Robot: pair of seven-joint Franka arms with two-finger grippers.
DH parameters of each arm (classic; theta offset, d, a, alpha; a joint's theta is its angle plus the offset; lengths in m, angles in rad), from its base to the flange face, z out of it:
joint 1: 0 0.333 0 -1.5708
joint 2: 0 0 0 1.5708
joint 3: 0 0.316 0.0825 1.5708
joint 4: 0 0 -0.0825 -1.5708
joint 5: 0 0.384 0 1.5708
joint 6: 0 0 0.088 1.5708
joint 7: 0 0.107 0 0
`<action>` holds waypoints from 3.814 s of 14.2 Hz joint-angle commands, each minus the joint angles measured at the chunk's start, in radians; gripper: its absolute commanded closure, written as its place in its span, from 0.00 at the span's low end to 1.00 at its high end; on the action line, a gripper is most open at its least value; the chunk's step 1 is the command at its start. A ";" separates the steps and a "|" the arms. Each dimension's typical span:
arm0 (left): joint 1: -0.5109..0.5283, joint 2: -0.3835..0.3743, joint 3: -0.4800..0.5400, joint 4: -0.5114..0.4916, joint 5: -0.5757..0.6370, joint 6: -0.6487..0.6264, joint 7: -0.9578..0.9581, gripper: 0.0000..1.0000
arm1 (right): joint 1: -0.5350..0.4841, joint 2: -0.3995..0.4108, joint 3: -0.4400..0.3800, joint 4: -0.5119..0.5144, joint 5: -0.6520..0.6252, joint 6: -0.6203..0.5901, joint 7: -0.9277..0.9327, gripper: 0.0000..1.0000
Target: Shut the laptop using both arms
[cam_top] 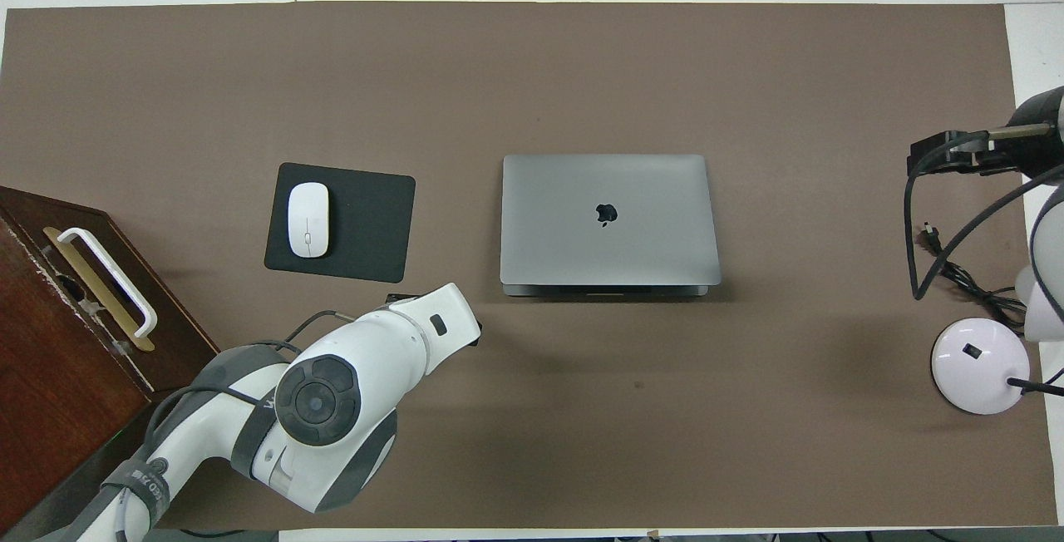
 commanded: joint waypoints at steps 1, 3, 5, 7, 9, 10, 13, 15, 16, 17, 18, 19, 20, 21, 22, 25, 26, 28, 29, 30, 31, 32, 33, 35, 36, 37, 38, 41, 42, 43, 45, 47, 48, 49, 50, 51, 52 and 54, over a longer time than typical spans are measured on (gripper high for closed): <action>0.049 -0.018 -0.001 0.097 -0.001 -0.218 0.102 1.00 | -0.020 -0.026 0.002 -0.036 0.006 -0.004 0.027 0.00; 0.092 -0.018 -0.003 0.183 -0.001 -0.376 0.191 1.00 | -0.021 -0.026 -0.001 -0.034 0.006 -0.019 0.041 0.00; 0.138 -0.033 -0.003 0.237 -0.001 -0.474 0.251 1.00 | -0.030 -0.026 -0.001 -0.033 0.006 -0.030 0.059 0.00; 0.186 -0.075 -0.003 0.246 -0.001 -0.519 0.311 1.00 | -0.032 -0.026 -0.001 -0.031 0.006 -0.029 0.073 0.00; 0.221 -0.113 -0.001 0.254 0.004 -0.568 0.319 0.95 | -0.038 -0.026 -0.001 -0.028 0.003 -0.030 0.066 0.00; 0.236 -0.122 -0.001 0.272 0.005 -0.597 0.319 0.85 | -0.038 -0.026 -0.001 -0.030 0.003 -0.029 0.064 0.00; 0.292 -0.125 -0.001 0.344 0.007 -0.691 0.318 0.12 | -0.038 -0.026 -0.001 -0.030 0.003 -0.030 0.062 0.00; 0.324 -0.125 -0.001 0.369 0.007 -0.725 0.319 0.00 | -0.040 -0.026 -0.001 -0.030 0.003 -0.030 0.064 0.00; 0.341 -0.127 -0.001 0.372 0.008 -0.734 0.319 0.00 | -0.044 -0.026 -0.001 -0.030 0.003 -0.030 0.064 0.00; 0.361 -0.135 -0.001 0.372 0.009 -0.734 0.322 0.00 | -0.046 -0.026 -0.001 -0.030 0.003 -0.032 0.064 0.00; 0.384 -0.141 -0.001 0.372 0.007 -0.734 0.337 0.00 | -0.047 -0.026 -0.001 -0.030 0.003 -0.032 0.064 0.00; 0.399 -0.142 -0.001 0.372 0.007 -0.733 0.341 0.00 | -0.047 -0.026 -0.001 -0.030 0.003 -0.032 0.065 0.00; 0.422 -0.144 -0.001 0.375 0.008 -0.728 0.341 0.00 | -0.047 -0.026 -0.001 -0.028 0.003 -0.032 0.064 0.00; 0.453 -0.144 -0.001 0.383 0.007 -0.726 0.341 0.00 | -0.047 -0.026 -0.001 -0.028 0.003 -0.032 0.064 0.00; 0.482 -0.142 -0.003 0.397 0.008 -0.723 0.341 0.00 | -0.047 -0.026 -0.001 -0.028 0.003 -0.032 0.064 0.00; 0.592 -0.136 -0.003 0.421 0.007 -0.719 0.339 0.00 | -0.047 -0.026 -0.001 -0.025 0.003 -0.030 0.064 0.00; 0.621 -0.133 -0.003 0.430 0.007 -0.728 0.339 0.00 | -0.047 -0.026 -0.001 -0.025 0.003 -0.030 0.064 0.00; 0.643 -0.130 -0.003 0.453 0.007 -0.733 0.336 0.00 | -0.046 -0.026 -0.001 -0.025 0.003 -0.030 0.064 0.00; 0.645 -0.127 -0.001 0.466 0.007 -0.733 0.331 0.00 | -0.046 -0.026 -0.001 -0.025 0.003 -0.030 0.064 0.00; 0.646 -0.122 -0.001 0.490 0.007 -0.737 0.328 0.00 | -0.047 -0.026 -0.001 -0.025 0.003 -0.030 0.065 0.00; 0.664 -0.112 -0.003 0.518 0.007 -0.754 0.316 0.00 | -0.047 -0.026 -0.001 -0.025 0.003 -0.030 0.064 0.00; 0.672 -0.087 -0.003 0.560 0.007 -0.791 0.308 0.00 | -0.046 -0.026 -0.001 -0.025 0.003 -0.030 0.064 0.00; 0.674 -0.072 -0.003 0.605 0.007 -0.833 0.308 0.00 | -0.046 -0.026 -0.001 -0.025 0.003 -0.030 0.064 0.00; 0.674 -0.035 -0.004 0.688 -0.002 -0.910 0.310 0.00 | -0.046 -0.026 -0.001 -0.025 0.003 -0.030 0.064 0.00; 0.675 -0.017 -0.003 0.726 -0.007 -0.952 0.308 0.00 | -0.046 -0.026 -0.001 -0.025 0.003 -0.030 0.064 0.00; 0.675 -0.001 -0.003 0.768 -0.007 -0.994 0.308 0.00 | -0.047 -0.026 -0.001 -0.025 0.003 -0.030 0.064 0.00; 0.675 0.026 -0.001 0.815 -0.010 -1.039 0.308 0.00 | -0.046 -0.026 -0.001 -0.025 0.003 -0.030 0.064 0.00; 0.677 0.094 0.000 0.920 -0.011 -1.153 0.308 0.00 | -0.046 -0.026 -0.001 -0.025 0.003 -0.030 0.064 0.00; 0.683 0.097 -0.001 0.920 -0.011 -1.170 0.308 0.00 | -0.046 -0.026 -0.001 -0.025 0.003 -0.030 0.064 0.00; 0.688 0.097 -0.001 0.911 -0.011 -1.173 0.308 0.00 | -0.046 -0.026 -0.001 -0.025 0.003 -0.030 0.064 0.00; 0.685 0.088 -0.001 0.860 -0.008 -1.168 0.307 0.00 | -0.046 -0.025 -0.001 -0.025 0.003 -0.030 0.064 0.00; 0.669 0.085 -0.004 0.851 -0.007 -1.132 0.229 0.00 | -0.046 -0.026 -0.001 -0.025 0.003 -0.030 0.064 0.00; 0.669 0.086 -0.006 0.849 -0.005 -1.112 0.226 0.00 | -0.046 -0.026 -0.001 -0.025 0.003 -0.030 0.064 0.00; 0.668 0.085 -0.006 0.842 -0.004 -1.098 0.229 0.00 | -0.047 -0.026 -0.001 -0.025 0.003 -0.030 0.064 0.00; 0.668 0.082 -0.006 0.828 -0.002 -1.066 0.238 0.00 | -0.046 -0.026 -0.001 -0.025 0.003 -0.030 0.064 0.00; 0.666 0.079 -0.009 0.813 -0.004 -1.037 0.244 0.00 | -0.046 -0.026 -0.001 -0.025 0.003 -0.030 0.064 0.00; 0.666 0.076 -0.009 0.800 -0.004 -1.024 0.244 0.00 | -0.046 -0.025 -0.001 -0.025 0.003 -0.030 0.064 0.00; 0.666 0.076 -0.009 0.800 -0.004 -1.030 0.244 0.00 | -0.047 -0.026 -0.001 -0.025 0.003 -0.030 0.064 0.00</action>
